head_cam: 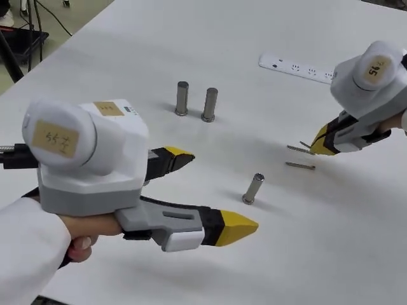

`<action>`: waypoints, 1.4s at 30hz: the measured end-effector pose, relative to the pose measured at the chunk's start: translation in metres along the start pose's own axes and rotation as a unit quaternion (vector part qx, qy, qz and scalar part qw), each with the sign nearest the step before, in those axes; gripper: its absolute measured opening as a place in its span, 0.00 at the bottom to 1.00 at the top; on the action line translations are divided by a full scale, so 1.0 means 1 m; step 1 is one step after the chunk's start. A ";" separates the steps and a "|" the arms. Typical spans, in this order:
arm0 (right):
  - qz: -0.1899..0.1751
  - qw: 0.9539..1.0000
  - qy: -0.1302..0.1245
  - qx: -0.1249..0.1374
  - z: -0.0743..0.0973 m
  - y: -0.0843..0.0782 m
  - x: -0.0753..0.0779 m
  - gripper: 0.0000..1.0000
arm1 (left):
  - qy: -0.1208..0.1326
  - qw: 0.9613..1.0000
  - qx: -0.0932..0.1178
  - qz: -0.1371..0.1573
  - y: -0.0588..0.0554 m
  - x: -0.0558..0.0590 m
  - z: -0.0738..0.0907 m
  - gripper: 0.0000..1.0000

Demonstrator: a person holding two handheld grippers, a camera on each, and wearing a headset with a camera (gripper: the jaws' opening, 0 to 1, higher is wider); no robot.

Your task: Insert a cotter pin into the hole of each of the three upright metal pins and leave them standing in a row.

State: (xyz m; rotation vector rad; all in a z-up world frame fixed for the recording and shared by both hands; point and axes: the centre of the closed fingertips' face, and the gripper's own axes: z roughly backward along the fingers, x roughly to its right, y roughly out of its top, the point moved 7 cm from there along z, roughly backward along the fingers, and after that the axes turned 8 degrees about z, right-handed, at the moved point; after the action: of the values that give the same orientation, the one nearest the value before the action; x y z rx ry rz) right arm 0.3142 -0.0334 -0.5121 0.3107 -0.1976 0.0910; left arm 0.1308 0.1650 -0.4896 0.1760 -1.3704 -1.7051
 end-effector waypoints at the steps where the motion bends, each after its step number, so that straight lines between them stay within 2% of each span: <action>1: 0.003 1.000 -0.002 0.001 0.003 0.001 -0.002 0.00 | 0.001 1.000 0.001 -0.001 0.001 0.000 0.001 0.75; 6: 0.005 1.000 -0.017 0.017 0.014 0.003 -0.010 0.00 | 0.004 1.000 0.005 -0.003 0.004 -0.001 0.002 0.74; 9: 0.003 0.999 -0.032 0.031 0.023 0.005 -0.017 0.00 | 0.006 1.000 0.010 -0.003 0.006 -0.002 0.003 0.67; 12: 0.003 0.998 -0.044 0.044 0.026 0.003 -0.016 0.00 | 0.006 1.000 0.015 0.001 0.009 -0.002 0.002 0.66; 15: 0.000 0.996 -0.060 0.059 0.034 0.003 -0.025 0.00 | 0.005 1.000 0.014 0.004 0.009 -0.001 0.001 0.64; 16: 0.009 0.995 -0.067 0.077 0.037 0.005 -0.029 0.00 | 0.006 1.000 0.015 0.006 0.010 -0.001 0.000 0.64; 19: -0.001 0.993 -0.083 0.080 0.042 0.004 -0.040 0.00 | 0.003 1.000 0.020 0.011 0.011 0.000 -0.002 0.60; 22: -0.002 0.990 -0.099 0.100 0.047 0.007 -0.052 0.00 | 0.000 1.000 0.021 0.017 0.011 0.002 -0.005 0.58; 25: -0.008 0.988 -0.117 0.104 0.051 0.009 -0.063 0.00 | 0.002 0.999 0.025 0.026 0.012 0.002 -0.007 0.57; 28: 0.004 0.985 -0.136 0.105 0.054 0.013 -0.076 0.00 | -0.003 0.998 0.034 0.054 0.013 0.001 -0.009 0.54; 33: 0.022 0.982 -0.158 0.101 0.056 0.021 -0.091 0.00 | -0.007 0.997 0.040 0.067 0.016 0.000 -0.012 0.48; 42: 0.080 0.976 -0.185 0.087 0.057 0.033 -0.107 0.00 | -0.018 0.998 0.026 0.060 0.013 0.005 -0.023 0.40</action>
State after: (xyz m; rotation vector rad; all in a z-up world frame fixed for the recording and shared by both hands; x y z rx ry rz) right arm 0.1953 -0.0263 -0.4719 0.4849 -0.5878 0.2096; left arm 0.1489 0.1456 -0.4849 0.0897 -1.4247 -1.5812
